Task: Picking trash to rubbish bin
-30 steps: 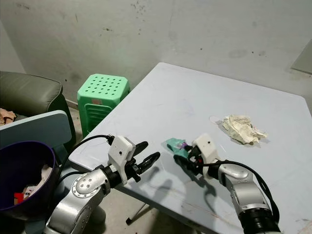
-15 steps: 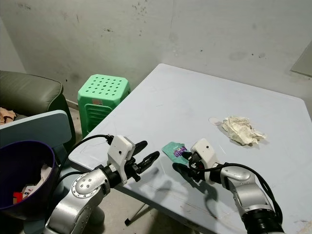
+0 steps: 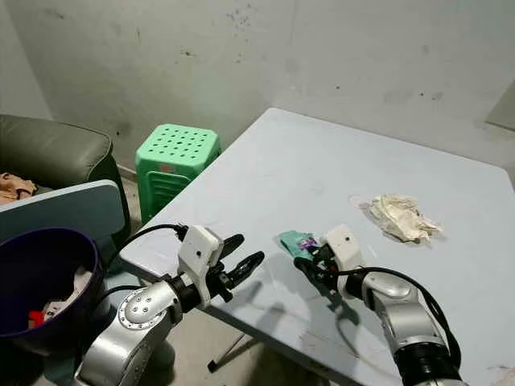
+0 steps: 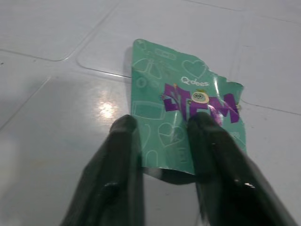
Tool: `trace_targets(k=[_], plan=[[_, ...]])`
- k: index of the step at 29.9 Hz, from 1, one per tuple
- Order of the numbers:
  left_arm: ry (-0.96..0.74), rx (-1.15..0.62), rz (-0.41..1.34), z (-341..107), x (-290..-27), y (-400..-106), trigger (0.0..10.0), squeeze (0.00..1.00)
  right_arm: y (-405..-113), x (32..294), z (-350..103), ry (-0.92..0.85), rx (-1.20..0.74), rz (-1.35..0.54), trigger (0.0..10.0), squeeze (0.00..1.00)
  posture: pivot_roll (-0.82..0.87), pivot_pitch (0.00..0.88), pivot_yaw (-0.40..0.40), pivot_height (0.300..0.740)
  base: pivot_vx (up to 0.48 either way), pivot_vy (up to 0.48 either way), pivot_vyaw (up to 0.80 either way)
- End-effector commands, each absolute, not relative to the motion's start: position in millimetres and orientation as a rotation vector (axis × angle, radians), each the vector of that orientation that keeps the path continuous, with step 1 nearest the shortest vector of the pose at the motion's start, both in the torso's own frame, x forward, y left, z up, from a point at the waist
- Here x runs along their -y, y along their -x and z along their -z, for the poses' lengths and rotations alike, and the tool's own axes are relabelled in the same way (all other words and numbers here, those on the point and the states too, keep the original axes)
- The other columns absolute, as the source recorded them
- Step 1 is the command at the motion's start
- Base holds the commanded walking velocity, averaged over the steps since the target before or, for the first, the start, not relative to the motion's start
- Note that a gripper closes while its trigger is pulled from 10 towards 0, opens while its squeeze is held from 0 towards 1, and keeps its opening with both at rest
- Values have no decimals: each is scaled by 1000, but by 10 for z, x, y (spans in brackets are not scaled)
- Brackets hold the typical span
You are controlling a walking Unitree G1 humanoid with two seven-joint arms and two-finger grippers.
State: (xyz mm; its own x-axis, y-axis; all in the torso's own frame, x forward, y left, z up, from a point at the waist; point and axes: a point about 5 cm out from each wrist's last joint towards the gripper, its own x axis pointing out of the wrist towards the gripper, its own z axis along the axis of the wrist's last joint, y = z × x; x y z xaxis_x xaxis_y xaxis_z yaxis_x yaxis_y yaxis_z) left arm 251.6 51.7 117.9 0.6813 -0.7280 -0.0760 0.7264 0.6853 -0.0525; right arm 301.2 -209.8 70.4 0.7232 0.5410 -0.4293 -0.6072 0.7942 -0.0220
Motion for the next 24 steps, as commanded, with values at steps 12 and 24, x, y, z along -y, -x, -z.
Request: trace_targets(k=[12,24], plan=[[22,-75,821,-1226,-490,-2493,10000,0,-2977,2178,-625,139,-462,-586,0,0,-59,0,-80,740,0,0,0],[0,-39,769,-1269,-548,-2600,10000,0,-3023,2160,-959,-26,-105,-475,0,0,-54,0,-74,740,0,0,0]])
